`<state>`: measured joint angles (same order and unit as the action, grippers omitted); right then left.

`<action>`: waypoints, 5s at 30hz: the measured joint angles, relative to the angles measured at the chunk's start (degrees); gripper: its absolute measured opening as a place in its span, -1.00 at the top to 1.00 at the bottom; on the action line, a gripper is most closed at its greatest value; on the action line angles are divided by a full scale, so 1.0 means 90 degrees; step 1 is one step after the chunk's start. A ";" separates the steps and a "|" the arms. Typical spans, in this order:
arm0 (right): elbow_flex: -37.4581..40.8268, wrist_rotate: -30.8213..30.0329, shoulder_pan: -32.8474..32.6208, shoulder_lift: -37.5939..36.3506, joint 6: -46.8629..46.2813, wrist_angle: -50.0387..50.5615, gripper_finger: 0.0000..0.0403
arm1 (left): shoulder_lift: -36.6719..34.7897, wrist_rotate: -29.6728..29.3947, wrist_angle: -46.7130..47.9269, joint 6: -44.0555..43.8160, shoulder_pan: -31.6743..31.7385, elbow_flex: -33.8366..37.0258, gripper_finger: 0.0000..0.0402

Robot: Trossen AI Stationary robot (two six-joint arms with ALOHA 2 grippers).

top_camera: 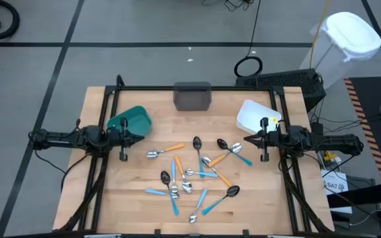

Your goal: Sort silverware by color (type)

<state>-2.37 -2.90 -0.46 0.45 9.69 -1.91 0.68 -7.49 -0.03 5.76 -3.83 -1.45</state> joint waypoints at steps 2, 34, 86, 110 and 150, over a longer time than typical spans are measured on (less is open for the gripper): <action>-0.0001 0.0001 0.0000 0.0000 0.0000 0.0000 0.94 | -0.0001 -0.0002 0.0002 -0.0001 -0.0001 -0.0002 1.00; 0.0000 0.0000 -0.0001 -0.0001 -0.0002 0.0000 0.94 | 0.0001 -0.0002 0.0000 -0.0001 -0.0001 -0.0001 1.00; -0.0001 0.0001 0.0000 -0.0002 0.0000 0.0000 0.94 | -0.0001 -0.0002 0.0001 -0.0001 0.0000 -0.0001 1.00; 0.0001 -0.0024 -0.0001 0.0000 0.0005 -0.0118 0.94 | -0.0001 -0.0002 0.0001 -0.0001 0.0000 0.0000 1.00; -0.7317 -0.0016 -0.0212 0.5423 -0.1641 0.4076 1.00 | 0.0001 0.0000 0.0078 0.0429 -0.0001 -0.0005 1.00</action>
<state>-68.22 -3.04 -2.37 49.25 -5.08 34.77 0.69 -7.49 0.67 9.62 -3.84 -1.50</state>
